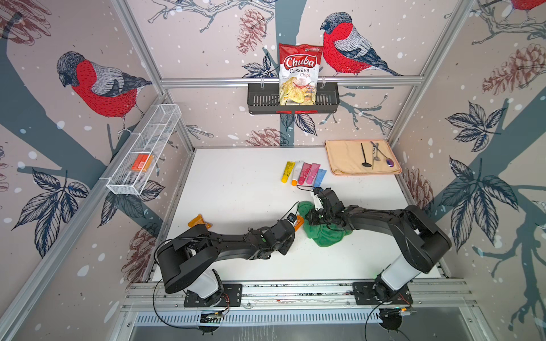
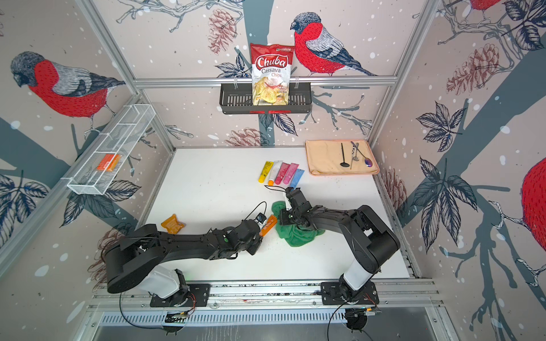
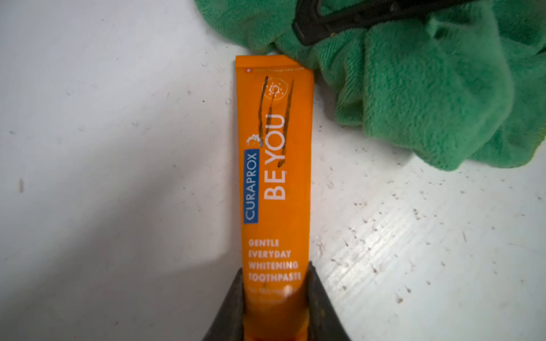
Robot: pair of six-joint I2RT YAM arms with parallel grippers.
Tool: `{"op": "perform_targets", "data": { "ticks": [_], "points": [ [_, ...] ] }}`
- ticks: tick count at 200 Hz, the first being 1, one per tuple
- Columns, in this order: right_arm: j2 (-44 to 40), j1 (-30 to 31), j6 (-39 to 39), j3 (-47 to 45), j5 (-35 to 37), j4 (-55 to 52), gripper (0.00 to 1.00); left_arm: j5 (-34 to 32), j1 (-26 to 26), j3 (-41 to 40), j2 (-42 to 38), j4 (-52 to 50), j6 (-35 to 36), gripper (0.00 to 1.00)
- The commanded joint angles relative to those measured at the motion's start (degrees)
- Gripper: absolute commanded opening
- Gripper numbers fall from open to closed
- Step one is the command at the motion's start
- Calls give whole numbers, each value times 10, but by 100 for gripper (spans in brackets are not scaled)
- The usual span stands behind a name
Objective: Wipe the surface of the toothpaste tube
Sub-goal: Wipe the dirt from the toothpaste tube.
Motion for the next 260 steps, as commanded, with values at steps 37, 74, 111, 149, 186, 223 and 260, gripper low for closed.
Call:
{"op": "perform_targets", "data": {
  "ticks": [37, 74, 111, 149, 186, 223, 260],
  "points": [
    [17, 69, 49, 10, -167, 83, 0, -10, -2, -2, -8, 4, 22, 20],
    [16, 68, 59, -10, -186, 104, 0, -18, -2, -4, -15, 16, 28, 17],
    [7, 40, 11, -7, -13, -29, 0, -20, -2, -16, -25, 31, 26, 16],
    [0, -2, -16, -3, 91, -96, 0, -23, -2, -33, -36, 45, 27, 14],
    [0, 31, -2, 8, 21, -55, 0, -23, -2, -33, -29, 52, 29, 14],
    [-8, 82, 39, 13, -107, 32, 0, -19, -2, -30, -16, 65, 32, 14],
    [1, 76, 53, 7, -148, 74, 0, -14, -2, -21, -5, 68, 37, 13]
  ]
}}
